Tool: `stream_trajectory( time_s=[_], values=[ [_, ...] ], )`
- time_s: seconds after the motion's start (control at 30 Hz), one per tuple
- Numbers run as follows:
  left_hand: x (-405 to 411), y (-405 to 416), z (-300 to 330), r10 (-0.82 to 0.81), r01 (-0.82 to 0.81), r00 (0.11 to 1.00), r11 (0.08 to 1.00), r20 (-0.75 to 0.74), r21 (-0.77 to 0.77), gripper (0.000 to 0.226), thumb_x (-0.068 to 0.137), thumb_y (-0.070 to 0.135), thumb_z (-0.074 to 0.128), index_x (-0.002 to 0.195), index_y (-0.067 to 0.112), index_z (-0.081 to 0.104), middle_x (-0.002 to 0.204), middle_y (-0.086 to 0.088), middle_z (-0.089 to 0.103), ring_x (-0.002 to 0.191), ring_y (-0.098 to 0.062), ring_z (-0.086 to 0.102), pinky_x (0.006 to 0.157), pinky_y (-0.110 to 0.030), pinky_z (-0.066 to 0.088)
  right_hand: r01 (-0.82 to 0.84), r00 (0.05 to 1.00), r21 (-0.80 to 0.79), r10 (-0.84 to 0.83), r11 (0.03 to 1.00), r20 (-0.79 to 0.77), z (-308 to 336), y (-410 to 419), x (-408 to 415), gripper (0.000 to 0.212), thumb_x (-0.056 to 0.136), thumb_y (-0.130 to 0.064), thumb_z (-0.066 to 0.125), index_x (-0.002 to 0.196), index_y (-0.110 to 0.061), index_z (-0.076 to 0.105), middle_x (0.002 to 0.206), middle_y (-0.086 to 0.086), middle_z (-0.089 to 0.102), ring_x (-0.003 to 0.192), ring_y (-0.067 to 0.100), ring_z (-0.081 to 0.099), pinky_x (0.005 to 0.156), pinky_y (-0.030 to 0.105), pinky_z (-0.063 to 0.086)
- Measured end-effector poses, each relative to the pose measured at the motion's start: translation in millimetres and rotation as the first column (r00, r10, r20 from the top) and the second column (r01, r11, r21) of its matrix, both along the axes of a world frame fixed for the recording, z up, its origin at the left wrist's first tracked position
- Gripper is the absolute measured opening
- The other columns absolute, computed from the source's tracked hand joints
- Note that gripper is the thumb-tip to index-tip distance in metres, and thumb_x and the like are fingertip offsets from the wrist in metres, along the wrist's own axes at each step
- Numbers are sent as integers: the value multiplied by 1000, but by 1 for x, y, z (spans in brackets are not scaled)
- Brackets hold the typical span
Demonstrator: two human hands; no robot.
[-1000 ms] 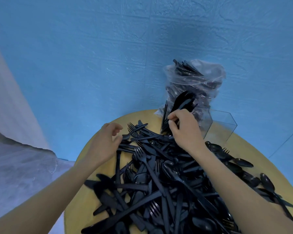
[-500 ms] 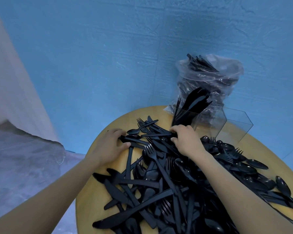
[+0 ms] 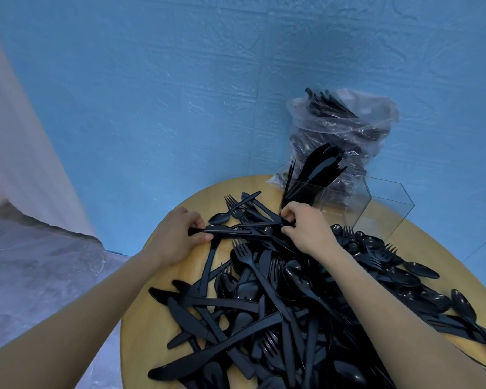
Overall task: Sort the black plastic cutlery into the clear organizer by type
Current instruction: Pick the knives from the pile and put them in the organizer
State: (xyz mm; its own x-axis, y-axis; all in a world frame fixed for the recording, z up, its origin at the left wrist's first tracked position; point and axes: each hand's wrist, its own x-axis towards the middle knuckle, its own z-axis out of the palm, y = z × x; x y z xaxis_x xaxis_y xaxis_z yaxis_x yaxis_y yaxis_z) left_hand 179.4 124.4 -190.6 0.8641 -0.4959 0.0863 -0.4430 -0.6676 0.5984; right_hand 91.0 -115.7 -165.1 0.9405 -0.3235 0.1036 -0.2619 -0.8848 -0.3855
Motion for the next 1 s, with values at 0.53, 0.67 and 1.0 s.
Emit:
stream_trajectory(
  time_s=[0.53,0.67,1.0],
  values=[
    [-27,7,46,-102,105,992,994,79,-25,21,101,24,37,93,18,55,77,8,61,64,-13,53,63,-25,41,112,942,108,-141,988,305,31,-8,-38,14,95,-13,47,89,-14,60,85,0,64,78,19,58,70,33,48],
    [-42,-2,68,-138,147,981,987,134,-59,19,101,23,37,93,21,54,81,5,56,67,-8,50,64,-18,38,68,881,217,-161,974,445,58,-14,-68,12,92,-10,56,88,-20,60,83,-8,58,72,5,54,63,7,39],
    [-97,-44,119,-352,356,921,935,168,10,22,98,23,47,113,26,63,95,8,53,86,-12,56,82,-31,45,-310,866,230,174,923,469,129,14,-122,8,84,-19,69,81,-12,68,74,1,63,68,12,55,68,25,42]
  ],
)
